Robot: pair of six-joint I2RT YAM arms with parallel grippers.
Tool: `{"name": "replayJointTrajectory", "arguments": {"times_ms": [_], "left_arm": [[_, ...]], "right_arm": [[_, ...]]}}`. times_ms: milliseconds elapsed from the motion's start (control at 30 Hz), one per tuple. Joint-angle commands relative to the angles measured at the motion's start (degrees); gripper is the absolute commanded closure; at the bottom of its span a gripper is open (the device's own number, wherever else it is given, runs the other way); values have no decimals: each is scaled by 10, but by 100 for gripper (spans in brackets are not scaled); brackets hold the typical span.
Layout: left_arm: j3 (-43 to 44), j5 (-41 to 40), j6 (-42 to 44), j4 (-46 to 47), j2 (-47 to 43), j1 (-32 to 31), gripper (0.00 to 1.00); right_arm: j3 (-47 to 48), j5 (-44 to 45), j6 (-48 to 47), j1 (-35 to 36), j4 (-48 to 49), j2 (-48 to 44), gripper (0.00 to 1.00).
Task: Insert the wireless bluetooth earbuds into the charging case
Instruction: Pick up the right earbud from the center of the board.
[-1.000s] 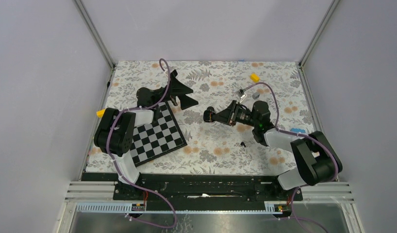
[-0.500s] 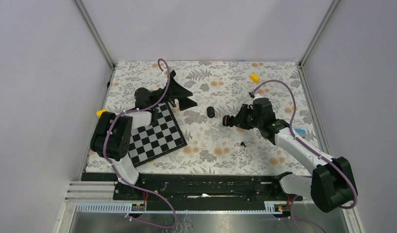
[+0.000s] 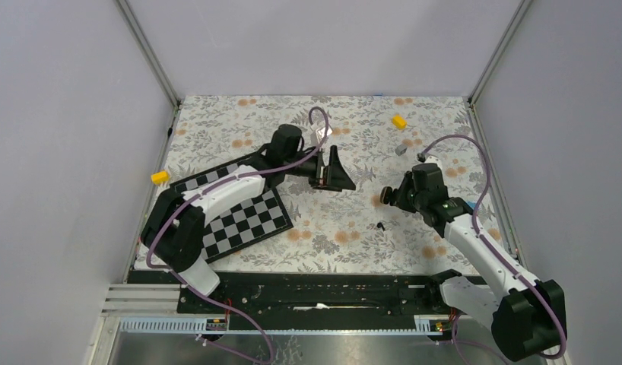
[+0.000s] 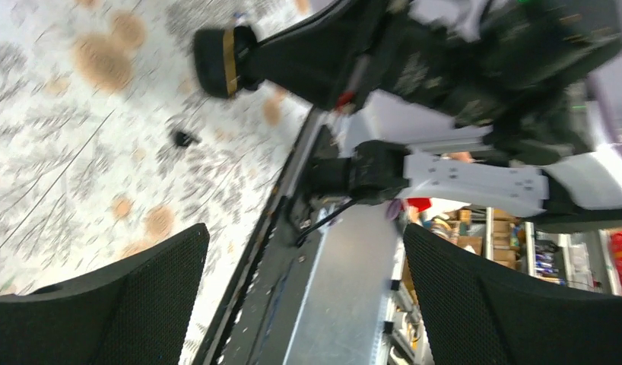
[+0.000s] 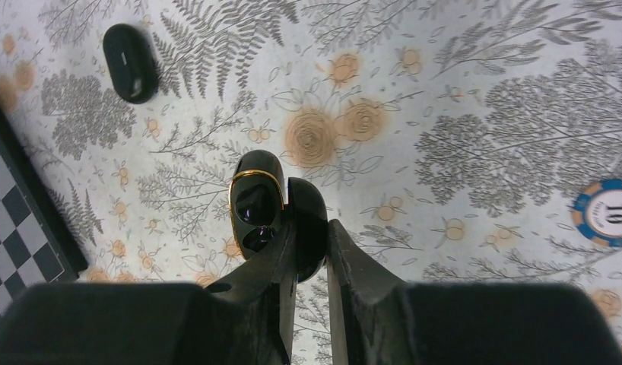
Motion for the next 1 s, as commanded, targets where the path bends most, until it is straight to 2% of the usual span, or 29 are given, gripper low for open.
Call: {"name": "replayJointTrajectory", "arguments": {"times_ms": [0,200,333,433,567,733,800,933,967], "left_arm": [[-21,-93,86,-84,-1,-15,1],[-6,-219,117,-123,23,-98,1],[-2,-208,89,-135,81,-131,1],[7,-190,107,-146,106,-157,1],[23,-280,129,-160,105,-203,1],[75,-372,110,-185,142,-228,1],[103,-417,113,-203,159,-246,10],[146,-464,99,-211,204,-270,49],[155,-473,95,-215,215,-274,63]], "right_arm": [[2,54,-4,-16,-34,-34,100],[-7,56,-1,-48,-59,-71,100],[-10,33,6,-74,-63,-87,100],[-8,32,8,-81,-71,-97,100],[1,27,7,-82,-82,-107,100],[3,26,12,-83,-92,-131,100],[4,27,14,-82,-97,-138,100],[8,26,17,-82,-109,-155,100],[9,26,18,-82,-113,-161,100]]}}
